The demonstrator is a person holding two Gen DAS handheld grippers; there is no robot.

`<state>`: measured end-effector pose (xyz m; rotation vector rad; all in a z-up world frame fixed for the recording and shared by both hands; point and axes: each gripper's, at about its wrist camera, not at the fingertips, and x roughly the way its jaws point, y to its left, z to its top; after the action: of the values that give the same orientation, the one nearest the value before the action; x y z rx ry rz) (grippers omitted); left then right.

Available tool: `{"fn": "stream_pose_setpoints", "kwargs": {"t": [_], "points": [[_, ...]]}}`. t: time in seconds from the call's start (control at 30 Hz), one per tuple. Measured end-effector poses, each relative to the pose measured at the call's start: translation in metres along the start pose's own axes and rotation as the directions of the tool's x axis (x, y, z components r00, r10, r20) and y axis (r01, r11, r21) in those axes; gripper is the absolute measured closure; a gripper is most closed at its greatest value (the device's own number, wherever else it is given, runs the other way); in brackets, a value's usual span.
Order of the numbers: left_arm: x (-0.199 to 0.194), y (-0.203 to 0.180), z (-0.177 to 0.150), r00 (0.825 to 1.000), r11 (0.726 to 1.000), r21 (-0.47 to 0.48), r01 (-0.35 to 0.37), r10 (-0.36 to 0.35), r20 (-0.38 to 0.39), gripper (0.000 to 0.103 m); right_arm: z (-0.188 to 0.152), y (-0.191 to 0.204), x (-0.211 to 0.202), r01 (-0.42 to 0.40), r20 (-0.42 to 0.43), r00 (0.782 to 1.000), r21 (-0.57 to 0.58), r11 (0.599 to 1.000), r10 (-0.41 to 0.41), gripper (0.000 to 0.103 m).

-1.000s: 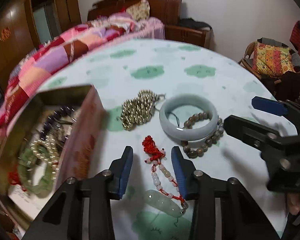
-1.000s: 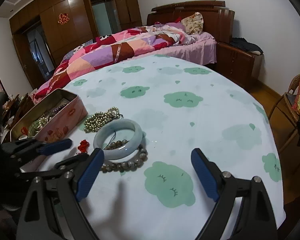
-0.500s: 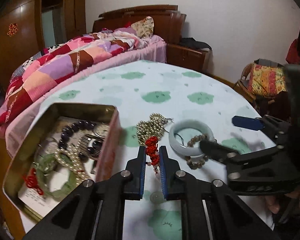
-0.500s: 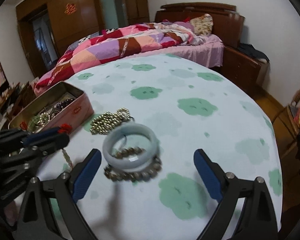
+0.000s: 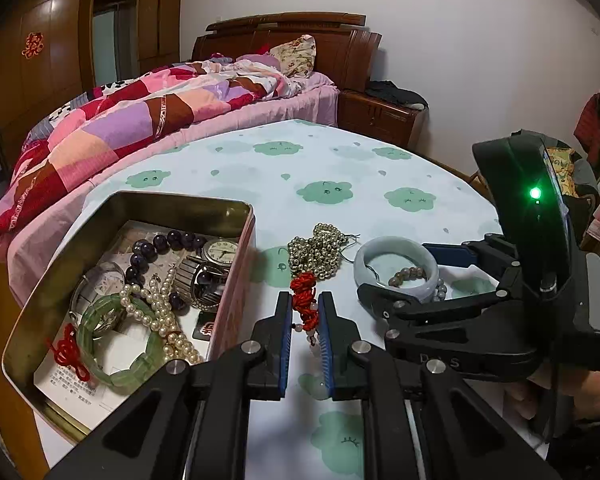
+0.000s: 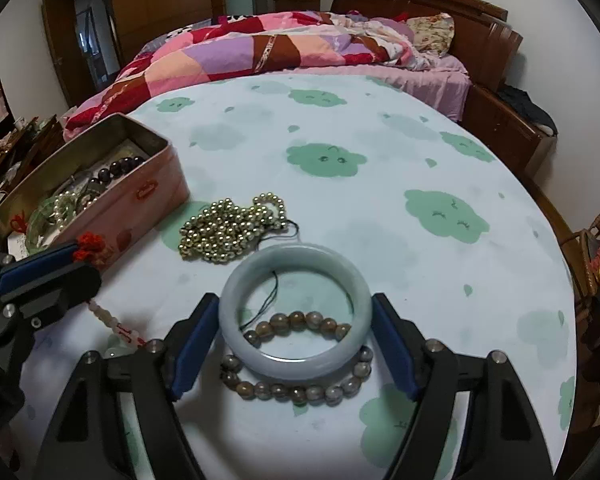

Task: Organize jewelry
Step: 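Grasp the red beaded string with the left tool, then grasp the white jade bangle with the right tool while the left tool lifts the red string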

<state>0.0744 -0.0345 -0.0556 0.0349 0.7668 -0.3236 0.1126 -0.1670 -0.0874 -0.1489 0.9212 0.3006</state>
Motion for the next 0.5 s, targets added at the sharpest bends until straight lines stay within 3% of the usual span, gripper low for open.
{"fn": "stream_pose_setpoints", "kwargs": {"t": [0.5], "points": [[-0.055, 0.011, 0.025, 0.99, 1.0, -0.015, -0.002, 0.004, 0.14, 0.091, 0.01, 0.012, -0.044, -0.03, 0.192, 0.981, 0.017, 0.999, 0.026, 0.025]]}}
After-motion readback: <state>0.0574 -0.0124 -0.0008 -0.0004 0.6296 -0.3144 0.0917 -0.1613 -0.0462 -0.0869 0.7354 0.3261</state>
